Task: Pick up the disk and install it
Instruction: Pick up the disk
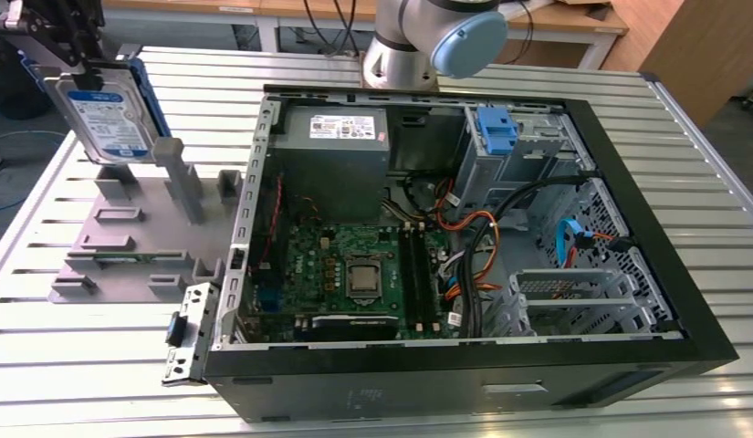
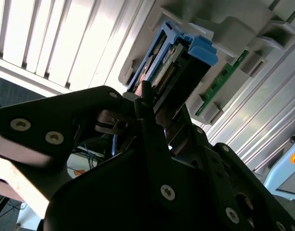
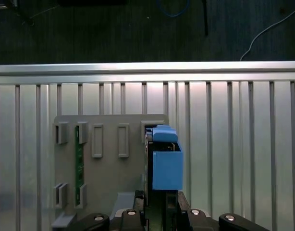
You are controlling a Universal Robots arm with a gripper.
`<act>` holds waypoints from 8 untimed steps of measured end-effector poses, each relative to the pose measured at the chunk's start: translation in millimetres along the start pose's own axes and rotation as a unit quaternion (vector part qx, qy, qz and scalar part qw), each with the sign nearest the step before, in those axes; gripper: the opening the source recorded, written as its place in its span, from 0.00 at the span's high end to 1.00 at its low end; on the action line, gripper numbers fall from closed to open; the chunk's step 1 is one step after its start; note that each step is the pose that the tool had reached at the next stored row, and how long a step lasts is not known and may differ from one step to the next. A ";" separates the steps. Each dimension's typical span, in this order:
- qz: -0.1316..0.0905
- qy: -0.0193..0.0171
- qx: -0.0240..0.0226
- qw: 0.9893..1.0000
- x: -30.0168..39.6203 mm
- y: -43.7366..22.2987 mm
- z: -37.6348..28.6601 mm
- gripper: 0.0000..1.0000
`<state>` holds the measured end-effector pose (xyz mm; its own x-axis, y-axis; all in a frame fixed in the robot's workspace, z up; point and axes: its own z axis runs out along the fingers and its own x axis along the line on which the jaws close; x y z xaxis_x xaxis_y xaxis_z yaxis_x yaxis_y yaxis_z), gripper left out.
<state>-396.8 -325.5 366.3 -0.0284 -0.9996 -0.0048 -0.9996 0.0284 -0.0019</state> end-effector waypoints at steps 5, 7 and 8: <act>0.000 0.000 0.000 1.000 0.0 0.0 -7.3 0.65; 0.000 0.000 0.000 1.000 0.0 0.0 -10.3 0.65; 0.000 0.000 0.000 1.000 -0.1 0.0 -11.6 0.65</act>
<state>-396.8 -325.5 377.8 -0.0284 -0.9996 -0.0048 -0.9996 0.0284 -0.0018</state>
